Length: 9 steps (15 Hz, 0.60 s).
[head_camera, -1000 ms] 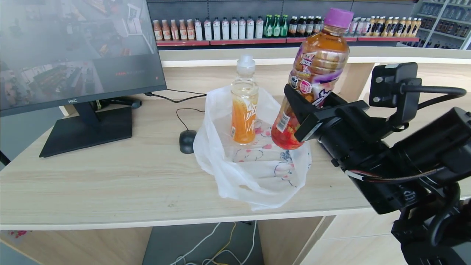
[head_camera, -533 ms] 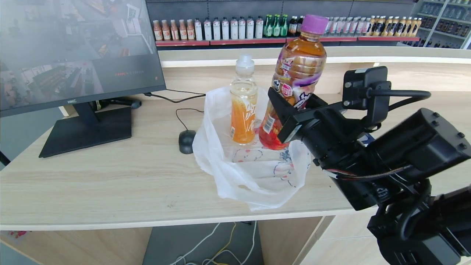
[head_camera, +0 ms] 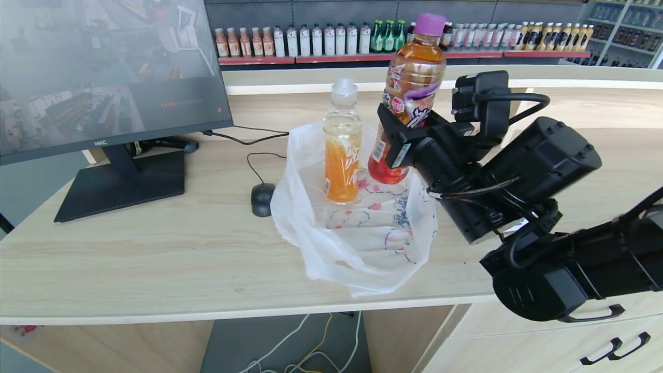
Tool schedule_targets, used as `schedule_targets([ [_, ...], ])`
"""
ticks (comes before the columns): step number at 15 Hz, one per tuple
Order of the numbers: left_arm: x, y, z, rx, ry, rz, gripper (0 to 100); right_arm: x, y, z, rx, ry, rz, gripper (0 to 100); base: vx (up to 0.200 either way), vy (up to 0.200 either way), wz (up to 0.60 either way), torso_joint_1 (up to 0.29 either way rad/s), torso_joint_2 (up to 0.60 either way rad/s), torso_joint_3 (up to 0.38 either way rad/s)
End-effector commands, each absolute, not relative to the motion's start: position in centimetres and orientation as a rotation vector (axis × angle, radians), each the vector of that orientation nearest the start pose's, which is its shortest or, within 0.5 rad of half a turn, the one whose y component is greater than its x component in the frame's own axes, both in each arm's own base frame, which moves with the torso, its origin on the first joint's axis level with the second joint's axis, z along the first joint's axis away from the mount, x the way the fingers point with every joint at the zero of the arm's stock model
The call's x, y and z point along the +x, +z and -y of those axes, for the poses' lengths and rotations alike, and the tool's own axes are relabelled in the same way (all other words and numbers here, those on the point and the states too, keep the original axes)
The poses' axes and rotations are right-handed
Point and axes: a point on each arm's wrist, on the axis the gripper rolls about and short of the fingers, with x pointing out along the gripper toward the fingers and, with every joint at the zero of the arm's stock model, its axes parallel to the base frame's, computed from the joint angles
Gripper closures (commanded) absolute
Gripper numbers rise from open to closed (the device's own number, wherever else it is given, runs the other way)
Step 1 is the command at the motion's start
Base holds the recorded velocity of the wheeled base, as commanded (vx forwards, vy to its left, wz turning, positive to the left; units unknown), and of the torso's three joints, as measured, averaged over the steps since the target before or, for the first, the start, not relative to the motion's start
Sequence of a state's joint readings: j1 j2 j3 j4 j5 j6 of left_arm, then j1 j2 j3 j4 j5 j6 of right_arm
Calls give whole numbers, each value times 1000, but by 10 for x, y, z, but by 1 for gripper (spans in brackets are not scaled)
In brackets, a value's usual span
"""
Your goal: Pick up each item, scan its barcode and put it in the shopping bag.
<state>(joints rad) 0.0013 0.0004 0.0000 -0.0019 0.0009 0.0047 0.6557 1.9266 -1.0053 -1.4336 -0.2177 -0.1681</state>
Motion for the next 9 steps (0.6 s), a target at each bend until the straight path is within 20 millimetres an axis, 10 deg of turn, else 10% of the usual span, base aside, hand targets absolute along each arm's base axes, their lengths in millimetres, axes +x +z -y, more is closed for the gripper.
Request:
schedule_targets([
  [1, -23, 76, 0, 5, 3, 3, 0, 296, 227, -216, 39, 380, 477, 100, 0, 0, 0, 0, 0, 0],
  [9, -23, 76, 0, 5, 3, 2, 0, 325, 198, -204, -23, 367, 425, 100, 0, 0, 0, 0, 0, 0],
])
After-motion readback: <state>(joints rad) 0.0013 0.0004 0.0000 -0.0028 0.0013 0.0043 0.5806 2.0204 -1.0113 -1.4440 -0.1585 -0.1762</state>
